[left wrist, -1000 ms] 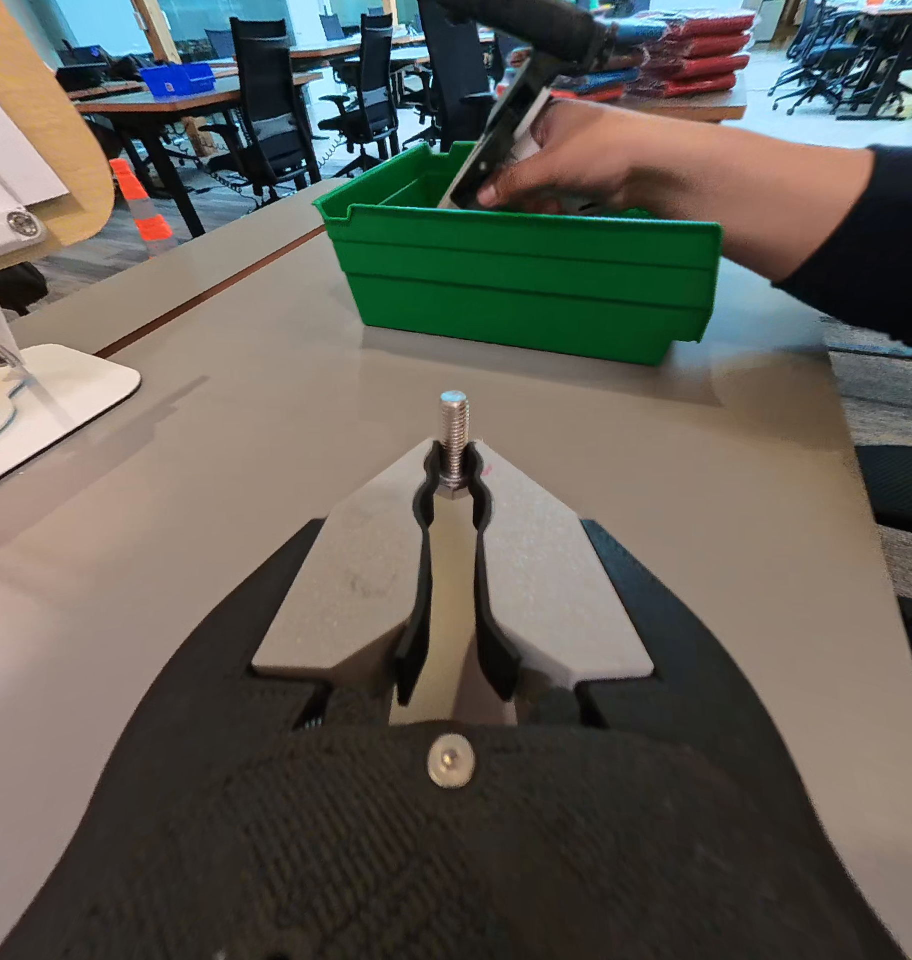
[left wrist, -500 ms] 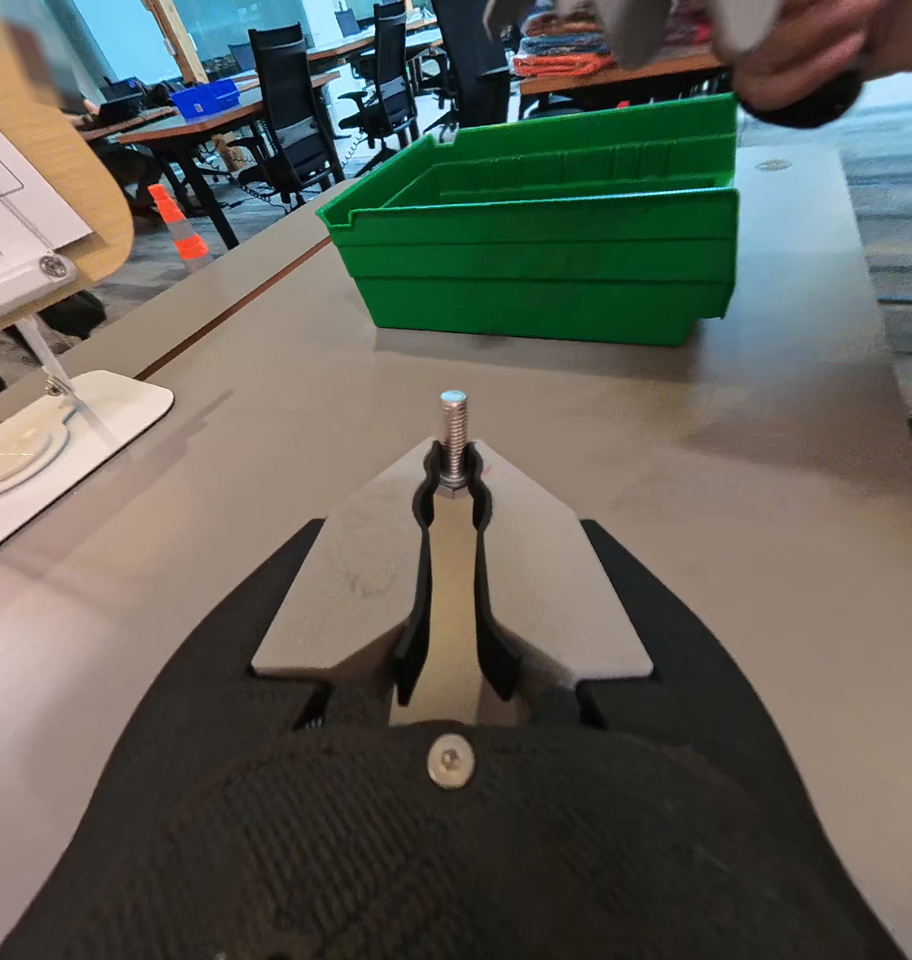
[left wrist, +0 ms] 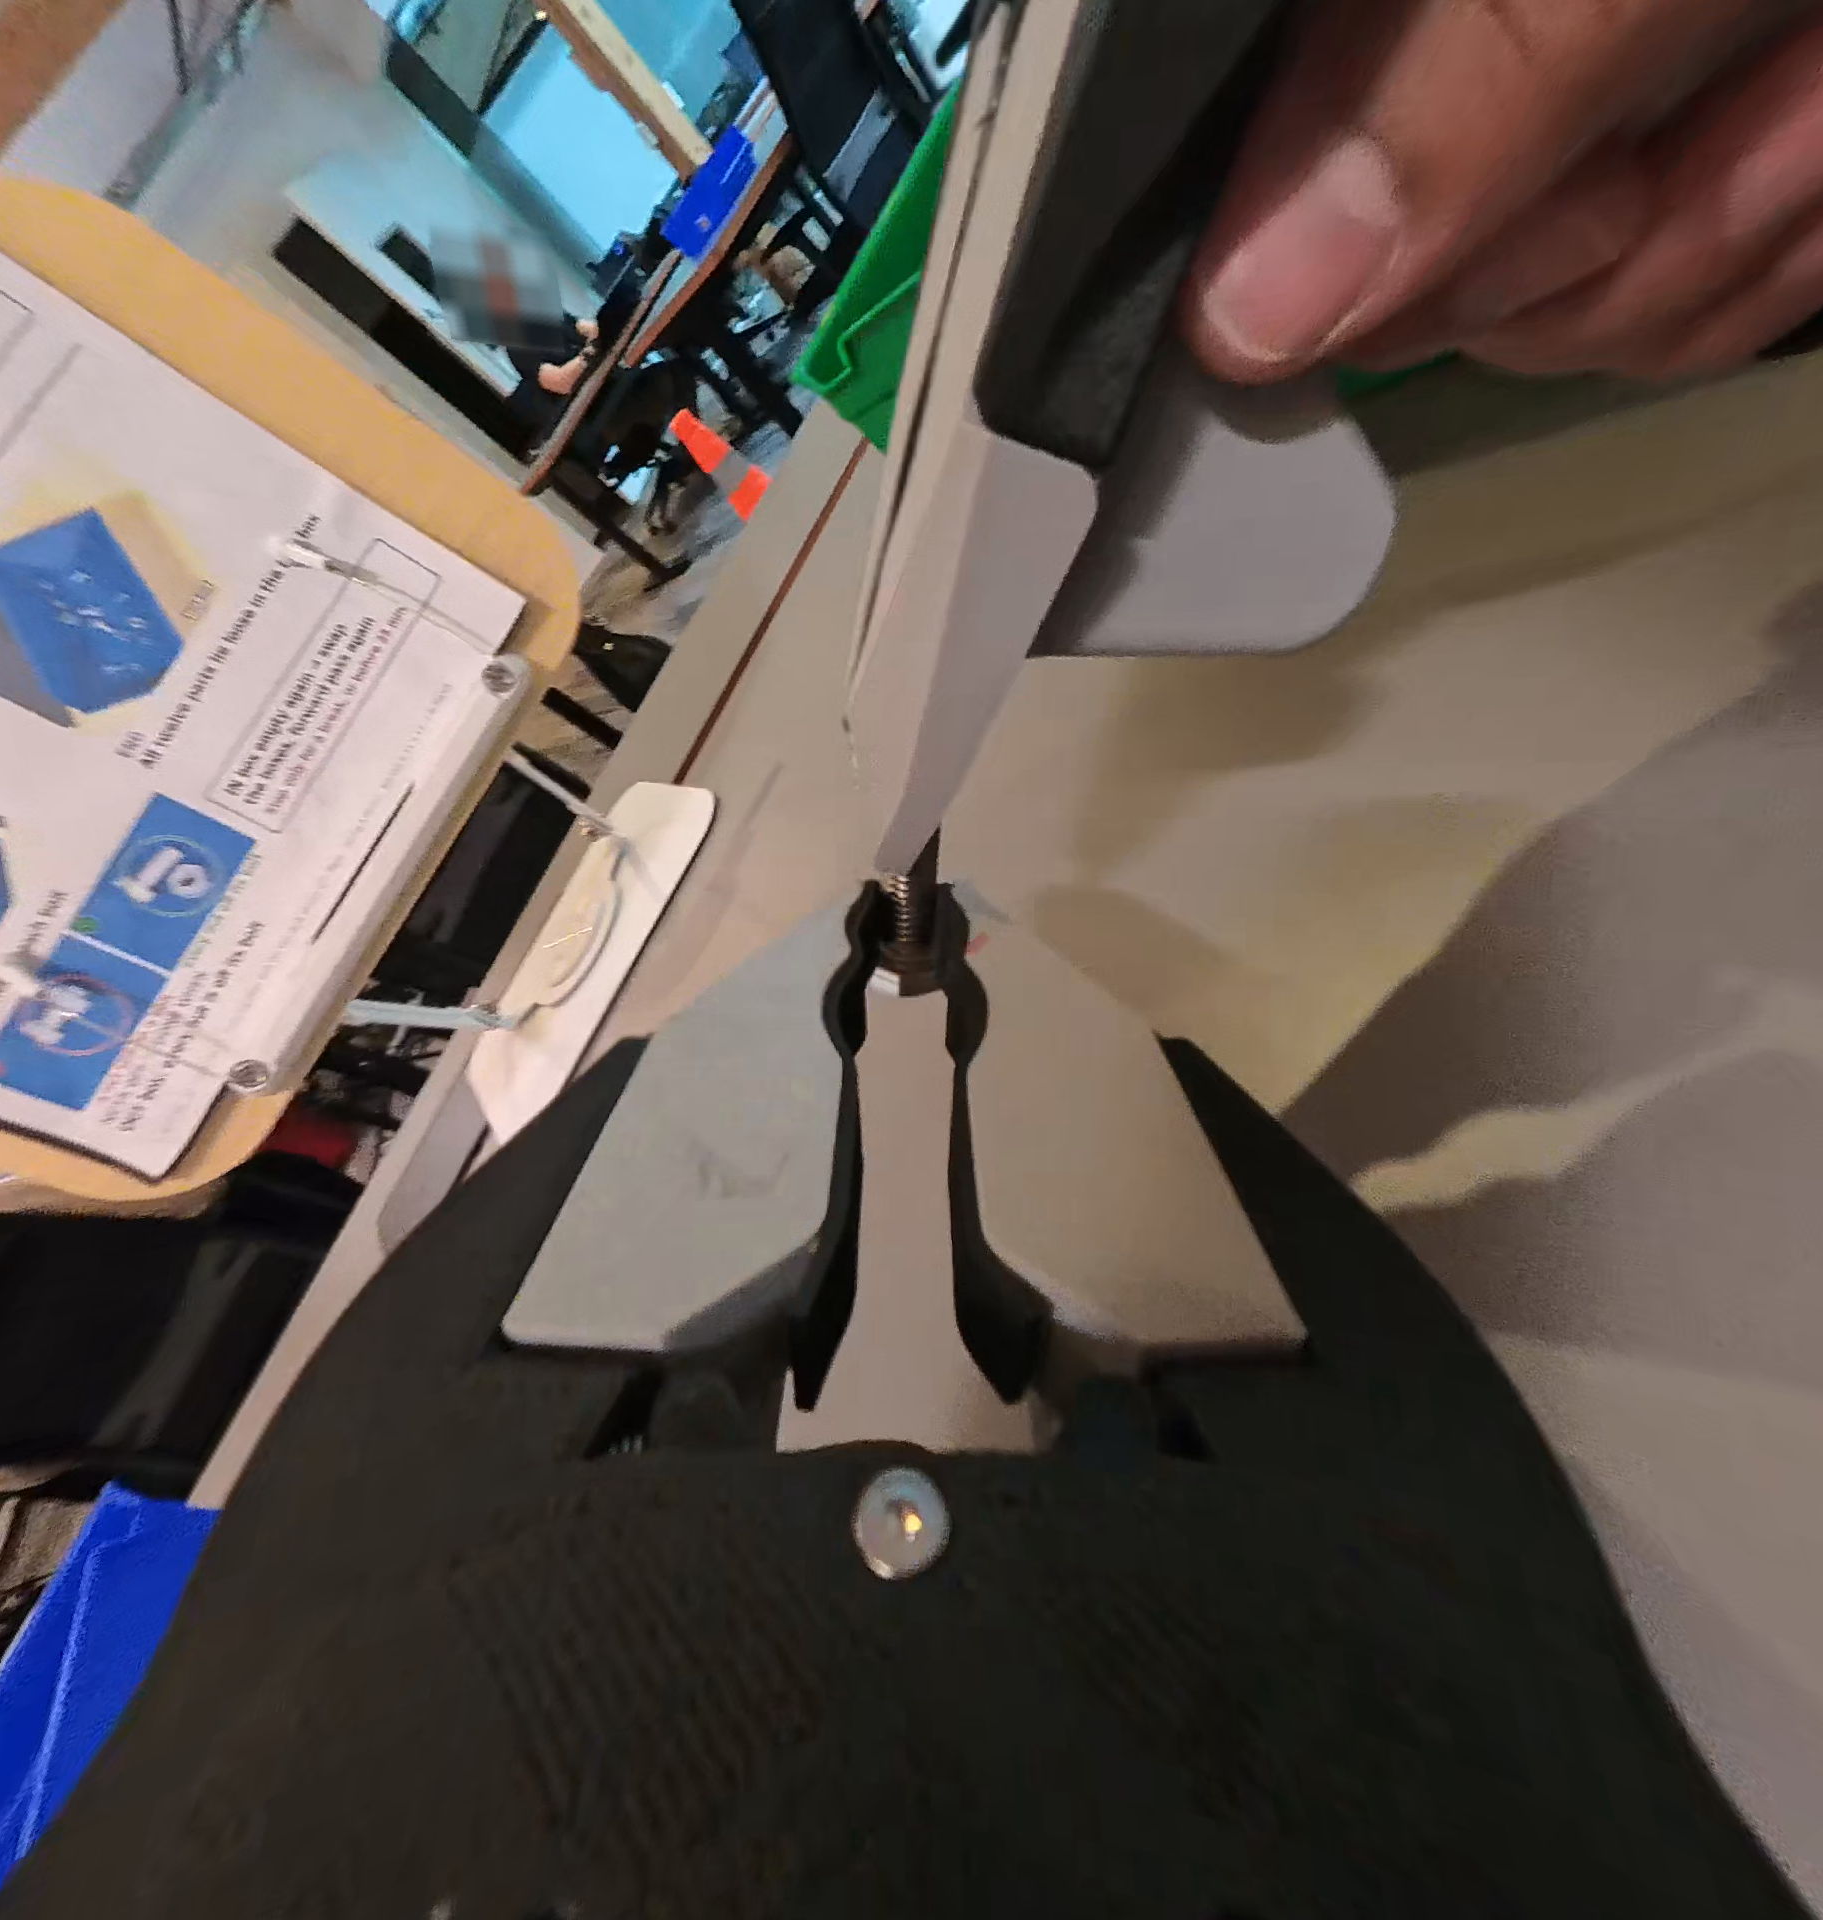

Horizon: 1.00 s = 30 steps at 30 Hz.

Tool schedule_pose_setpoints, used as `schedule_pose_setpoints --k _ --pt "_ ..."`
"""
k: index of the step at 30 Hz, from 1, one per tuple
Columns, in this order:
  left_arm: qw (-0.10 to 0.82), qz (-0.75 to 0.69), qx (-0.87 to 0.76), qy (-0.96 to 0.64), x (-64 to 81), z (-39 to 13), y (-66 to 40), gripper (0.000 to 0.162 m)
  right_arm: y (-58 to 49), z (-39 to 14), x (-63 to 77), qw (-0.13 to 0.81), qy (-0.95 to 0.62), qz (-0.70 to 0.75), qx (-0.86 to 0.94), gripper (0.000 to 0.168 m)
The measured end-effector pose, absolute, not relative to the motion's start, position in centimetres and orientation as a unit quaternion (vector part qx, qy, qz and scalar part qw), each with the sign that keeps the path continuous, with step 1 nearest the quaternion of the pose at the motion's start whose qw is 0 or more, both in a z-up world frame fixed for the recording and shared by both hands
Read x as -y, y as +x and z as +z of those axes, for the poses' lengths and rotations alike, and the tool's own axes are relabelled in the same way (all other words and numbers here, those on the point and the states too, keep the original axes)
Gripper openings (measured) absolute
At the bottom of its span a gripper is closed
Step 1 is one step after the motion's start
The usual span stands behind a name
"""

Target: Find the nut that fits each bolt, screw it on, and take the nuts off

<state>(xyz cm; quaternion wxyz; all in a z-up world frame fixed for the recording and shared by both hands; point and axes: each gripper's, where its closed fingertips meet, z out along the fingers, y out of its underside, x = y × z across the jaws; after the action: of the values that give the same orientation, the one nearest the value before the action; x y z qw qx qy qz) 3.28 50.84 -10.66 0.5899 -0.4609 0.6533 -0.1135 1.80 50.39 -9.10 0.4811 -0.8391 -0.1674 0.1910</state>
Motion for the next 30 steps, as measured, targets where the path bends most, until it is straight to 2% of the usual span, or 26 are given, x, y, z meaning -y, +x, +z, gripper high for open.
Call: schedule_pose_setpoints --k 4,9,12,14,20,24,27,30 --pt "0.602 -0.130 -0.634 -0.467 -50.6 -9.8 3.5 0.007 2.3 -8.1 -50.4 0.513 -0.827 0.159 0.165 0.006" --pt "0.543 -0.300 -0.603 -0.501 -49.2 -9.0 3.7 0.018 3.2 -7.2 -50.1 0.533 -0.822 0.098 0.174 0.006" --pt "0.520 -0.384 -0.586 -0.488 -47.9 -7.8 3.7 0.018 4.0 -5.9 -49.4 0.535 -0.821 0.085 0.179 0.006" --pt "0.511 -0.431 -0.579 -0.467 -46.6 -6.7 3.6 0.027 4.4 -5.1 -48.7 0.533 -0.821 0.085 0.185 0.006" --pt "0.478 -0.489 -0.537 -0.494 -47.6 -6.1 3.3 0.037 7.3 -6.4 -46.8 0.491 -0.850 0.087 0.167 0.006" --pt "0.472 -0.467 -0.531 -0.526 -49.1 -7.1 3.0 0.039 15.3 -2.7 -44.4 0.531 -0.841 -0.033 0.102 0.007" --pt "0.463 -0.464 -0.530 -0.538 -49.5 -7.5 3.1 0.039 22.5 -2.6 -41.3 0.487 -0.866 -0.107 0.041 0.006" --pt "0.452 -0.462 -0.539 -0.540 -49.2 -8.0 3.4 0.040 27.3 -6.4 -38.7 0.402 -0.906 -0.130 0.004 0.007"
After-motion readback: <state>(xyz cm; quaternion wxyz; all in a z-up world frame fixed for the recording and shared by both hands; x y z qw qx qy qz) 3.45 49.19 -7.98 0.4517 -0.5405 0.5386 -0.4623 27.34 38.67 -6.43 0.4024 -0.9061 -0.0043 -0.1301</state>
